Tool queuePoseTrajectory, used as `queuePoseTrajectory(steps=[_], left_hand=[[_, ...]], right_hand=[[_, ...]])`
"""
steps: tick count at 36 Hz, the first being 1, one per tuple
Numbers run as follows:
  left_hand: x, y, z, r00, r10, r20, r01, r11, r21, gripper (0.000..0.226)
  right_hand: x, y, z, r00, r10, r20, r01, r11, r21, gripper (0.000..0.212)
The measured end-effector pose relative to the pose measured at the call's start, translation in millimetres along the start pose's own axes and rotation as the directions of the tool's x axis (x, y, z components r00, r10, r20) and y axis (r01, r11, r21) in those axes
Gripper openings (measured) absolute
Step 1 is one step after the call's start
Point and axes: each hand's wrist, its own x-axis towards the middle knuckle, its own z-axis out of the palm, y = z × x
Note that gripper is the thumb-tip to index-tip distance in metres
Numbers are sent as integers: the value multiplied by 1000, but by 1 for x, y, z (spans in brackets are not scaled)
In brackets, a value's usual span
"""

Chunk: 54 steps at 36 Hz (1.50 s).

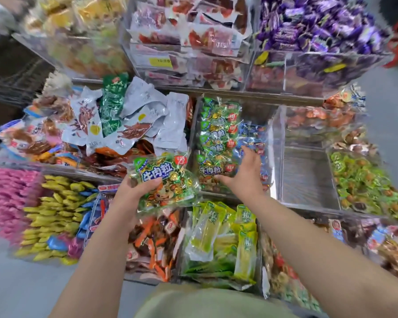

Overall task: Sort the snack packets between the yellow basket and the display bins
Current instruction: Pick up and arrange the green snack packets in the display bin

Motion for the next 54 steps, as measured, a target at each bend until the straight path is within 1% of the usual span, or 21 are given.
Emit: queuePoseTrajectory(steps=[2,4,8,14,16,19,20,23,25,29,31,33,35,37,38,41,44,46,50,52,54], left_hand=[[7,6,-4,999,-17,30,17,1000,-6,120],[17,12,-9,998,-24,61,23,1000,14,125],[37,23,-17,987,25,160,-32,999,40,86],[47,33,-20,977,31,209,-53,994,99,82],[44,36,-19,974,21,226,-49,992,118,89],[40,40,-19,975,8,222,-50,981,187,133],[40,41,-19,973,5,231,-51,980,194,132],[35,44,-15,966,22,258,-72,980,185,109],[34,43,-13,963,36,269,-86,980,177,109],[33,40,-5,943,52,329,-110,981,162,78],[32,39,0,938,48,343,-118,975,187,72],[31,37,4,933,40,358,-118,973,199,74],[29,34,8,937,42,346,-121,970,209,88],[25,31,14,944,53,325,-133,965,228,103],[21,30,18,944,61,325,-141,963,230,107],[15,26,30,951,93,295,-157,967,200,109],[9,25,37,961,87,261,-130,980,152,115],[8,27,38,974,90,209,-105,992,64,113],[14,31,27,994,37,107,-28,996,-79,90],[14,36,20,994,42,99,-31,993,-110,92],[11,43,15,996,32,81,-24,995,-97,107]], right_hand=[[-2,7,4,993,83,83,-87,994,58,124],[-1,11,7,983,112,145,-116,993,21,132],[9,1,20,975,159,154,-163,987,11,130],[26,-13,35,983,158,92,-144,979,-146,127],[30,-17,34,979,180,99,-160,970,-181,128],[29,-21,30,974,204,99,-182,964,-193,128],[29,-22,29,972,209,108,-187,966,-179,130],[25,-25,22,962,216,168,-202,974,-101,139],[21,-27,15,950,234,206,-231,972,-42,143],[9,-27,1,937,235,259,-259,964,62,143],[2,-26,-4,940,233,249,-272,953,133,136],[-7,-27,-9,967,211,144,-237,950,202,115],[-18,-35,-14,991,121,-49,-98,937,335,73],[-29,-46,-20,995,53,-84,-5,871,492,35],[-34,-52,-22,1000,14,-11,-6,840,543,31],[-44,-60,-18,977,-53,209,-67,847,528,55],[-48,-57,-21,976,-27,215,-92,849,521,64],[-47,-54,-32,987,2,162,-94,820,564,56],[-36,-38,-60,974,171,-149,-32,754,656,44],[-34,-33,-65,962,195,-193,-39,793,608,45],[-31,-32,-57,975,153,-165,-52,866,497,45]])
